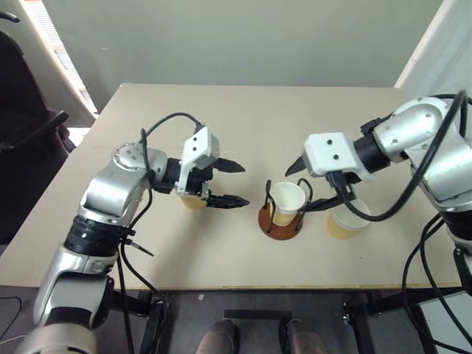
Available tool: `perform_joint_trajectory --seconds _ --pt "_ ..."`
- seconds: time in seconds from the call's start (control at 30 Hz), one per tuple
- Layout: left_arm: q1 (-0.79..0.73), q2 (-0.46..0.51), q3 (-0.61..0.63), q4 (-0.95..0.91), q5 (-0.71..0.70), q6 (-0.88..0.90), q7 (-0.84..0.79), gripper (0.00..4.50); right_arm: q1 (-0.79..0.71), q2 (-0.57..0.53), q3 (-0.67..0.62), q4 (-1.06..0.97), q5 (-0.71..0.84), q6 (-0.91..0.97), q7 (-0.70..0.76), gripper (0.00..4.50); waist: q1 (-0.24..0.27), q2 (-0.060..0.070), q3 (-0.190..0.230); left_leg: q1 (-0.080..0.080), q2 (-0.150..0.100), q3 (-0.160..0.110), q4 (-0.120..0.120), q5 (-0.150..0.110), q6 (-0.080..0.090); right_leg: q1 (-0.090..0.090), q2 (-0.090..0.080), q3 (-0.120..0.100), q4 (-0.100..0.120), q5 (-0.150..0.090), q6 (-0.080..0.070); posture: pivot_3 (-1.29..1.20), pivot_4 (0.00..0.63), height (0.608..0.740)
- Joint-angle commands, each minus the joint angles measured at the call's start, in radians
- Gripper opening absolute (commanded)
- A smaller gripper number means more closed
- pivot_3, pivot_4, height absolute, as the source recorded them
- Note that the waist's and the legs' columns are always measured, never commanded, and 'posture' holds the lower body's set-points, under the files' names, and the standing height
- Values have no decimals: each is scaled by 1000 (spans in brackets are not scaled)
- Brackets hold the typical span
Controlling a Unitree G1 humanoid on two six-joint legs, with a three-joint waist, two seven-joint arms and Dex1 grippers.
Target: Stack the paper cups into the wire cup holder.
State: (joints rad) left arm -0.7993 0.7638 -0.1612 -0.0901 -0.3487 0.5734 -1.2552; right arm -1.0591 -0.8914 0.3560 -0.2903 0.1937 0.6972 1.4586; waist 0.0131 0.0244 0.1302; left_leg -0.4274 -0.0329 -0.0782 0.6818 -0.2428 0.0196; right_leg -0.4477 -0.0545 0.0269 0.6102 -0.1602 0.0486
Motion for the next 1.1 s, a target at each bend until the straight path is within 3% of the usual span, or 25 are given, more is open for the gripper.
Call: perform_joint_trajectory --seconds 0.03,0.2,0.37,1.03,1.1 --pt "-2 62 10 -105 40 -6 22 4500 -28 16 -117 -30 78 116 -63 3746 0 0 0 0 0 0 0 0 0 0 0 0 0 0 0 0 150 740" --pt "49 206 -31 -163 194 -54 53 4500 -51 8 -237 -54 240 303 -85 3746 -2 0 0 0 0 0 0 0 0 0 0 0 0 -3 -4 0 150 740" --pt "74 266 -65 -176 285 -29 79 4500 -26 -23 -258 -64 296 345 -117 3746 -2 0 0 1 0 -1 -1 0 -1 0 1 0 0 -4 -6 0 150 740" --pt "29 152 -186 104 471 -140 101 4500 -16 -53 -240 -78 380 351 -194 3746 -1 0 0 -1 0 -1 -2 0 -2 -3 0 0 2 -4 -6 0 150 740" --pt "21 136 -191 138 482 -169 101 4127 -12 -57 -241 -83 385 353 -198 3826 -1 0 0 -1 0 -1 -2 0 -2 -3 0 0 2 -4 -6 0 150 740"
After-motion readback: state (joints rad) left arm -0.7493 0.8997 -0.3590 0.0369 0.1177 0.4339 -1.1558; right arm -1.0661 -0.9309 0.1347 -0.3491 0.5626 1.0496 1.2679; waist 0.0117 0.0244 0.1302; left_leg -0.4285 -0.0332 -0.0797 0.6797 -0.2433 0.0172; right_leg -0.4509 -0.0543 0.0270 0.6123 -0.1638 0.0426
